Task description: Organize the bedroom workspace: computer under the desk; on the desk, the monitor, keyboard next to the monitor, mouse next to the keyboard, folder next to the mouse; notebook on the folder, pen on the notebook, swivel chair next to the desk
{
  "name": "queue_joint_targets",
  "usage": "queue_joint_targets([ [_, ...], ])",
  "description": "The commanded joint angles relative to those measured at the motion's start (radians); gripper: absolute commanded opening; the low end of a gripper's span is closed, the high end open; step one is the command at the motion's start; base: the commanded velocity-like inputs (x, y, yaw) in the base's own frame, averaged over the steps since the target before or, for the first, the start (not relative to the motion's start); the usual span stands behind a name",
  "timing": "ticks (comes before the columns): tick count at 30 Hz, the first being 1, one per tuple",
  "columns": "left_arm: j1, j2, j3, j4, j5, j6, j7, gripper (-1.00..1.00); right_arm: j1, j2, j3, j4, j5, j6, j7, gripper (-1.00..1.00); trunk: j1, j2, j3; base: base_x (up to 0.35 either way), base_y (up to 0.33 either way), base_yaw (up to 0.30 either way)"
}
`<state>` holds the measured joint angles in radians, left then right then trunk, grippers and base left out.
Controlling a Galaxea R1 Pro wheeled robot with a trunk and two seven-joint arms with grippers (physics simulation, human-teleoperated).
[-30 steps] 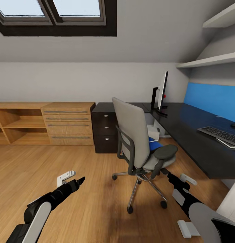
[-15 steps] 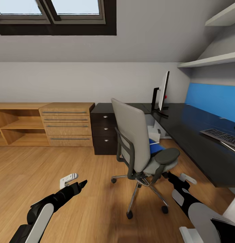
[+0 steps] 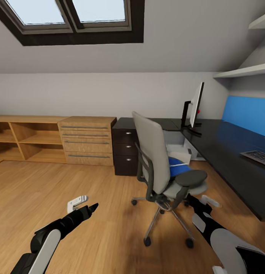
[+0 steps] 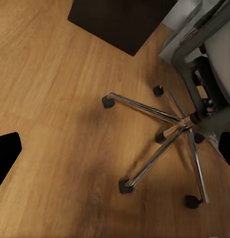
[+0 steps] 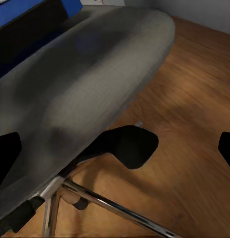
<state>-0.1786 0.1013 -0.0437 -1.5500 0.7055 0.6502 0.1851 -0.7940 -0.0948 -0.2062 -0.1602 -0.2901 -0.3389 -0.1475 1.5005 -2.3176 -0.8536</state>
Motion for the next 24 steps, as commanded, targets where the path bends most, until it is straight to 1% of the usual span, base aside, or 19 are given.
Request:
queue_joint_targets([
  [1,-0.001,0.001,-0.002,-0.001,0.008,0.002,0.01,1.0,-0.001,0.012,0.004,0.001,0.008,-0.003,0.0,1.0,0.0,0.0,0.0,0.0,0.0,0.199],
  [2,-0.001,0.0,-0.002,-0.001,0.008,0.002,0.01,1.0,-0.001,0.021,0.004,0.001,0.025,-0.003,0.0,1.0,0.0,0.0,0.001,0.0,0.0,0.199],
  [3,-0.001,0.001,-0.001,-0.001,0.007,0.002,0.01,1.0,0.0,0.035,0.004,0.0,0.062,-0.003,0.0,1.0,0.0,0.0,0.002,0.0,0.0,0.2],
  [4,-0.001,0.001,-0.001,-0.001,0.007,0.002,0.01,1.0,0.0,0.046,0.004,0.0,0.084,-0.003,-0.001,1.0,0.0,0.0,0.003,0.0,0.0,0.202],
  [7,-0.001,0.001,-0.001,-0.001,0.006,0.002,0.01,1.0,0.001,0.079,0.004,0.0,0.135,-0.003,-0.001,1.0,0.0,0.0,0.006,0.0,0.0,0.205],
  [10,-0.001,0.001,-0.001,-0.001,0.006,0.002,0.01,1.0,0.002,0.104,0.004,0.001,0.155,-0.003,-0.001,1.0,0.0,0.0,0.01,0.0,0.0,0.208],
  [14,-0.001,0.001,-0.001,-0.001,0.005,0.002,0.01,1.0,0.002,0.127,0.004,0.001,0.188,-0.003,-0.001,1.0,0.0,0.0,0.014,0.0,0.0,0.209],
  [17,-0.001,0.001,-0.001,-0.001,0.005,0.001,0.01,1.0,0.002,0.141,0.004,0.001,0.196,-0.003,-0.001,1.0,0.0,0.0,0.017,0.0,0.0,0.195],
  [20,-0.001,0.001,0.0,-0.001,0.004,0.0,0.01,1.0,0.002,0.143,0.003,0.001,0.197,-0.003,-0.001,1.0,0.0,0.0,0.018,0.0,0.0,0.063],
  [24,-0.001,0.002,0.006,-0.001,0.004,-0.002,0.009,1.0,0.002,0.136,0.001,-0.001,0.19,-0.002,-0.002,1.0,0.0,0.0,0.019,0.0,0.0,-0.159],
])
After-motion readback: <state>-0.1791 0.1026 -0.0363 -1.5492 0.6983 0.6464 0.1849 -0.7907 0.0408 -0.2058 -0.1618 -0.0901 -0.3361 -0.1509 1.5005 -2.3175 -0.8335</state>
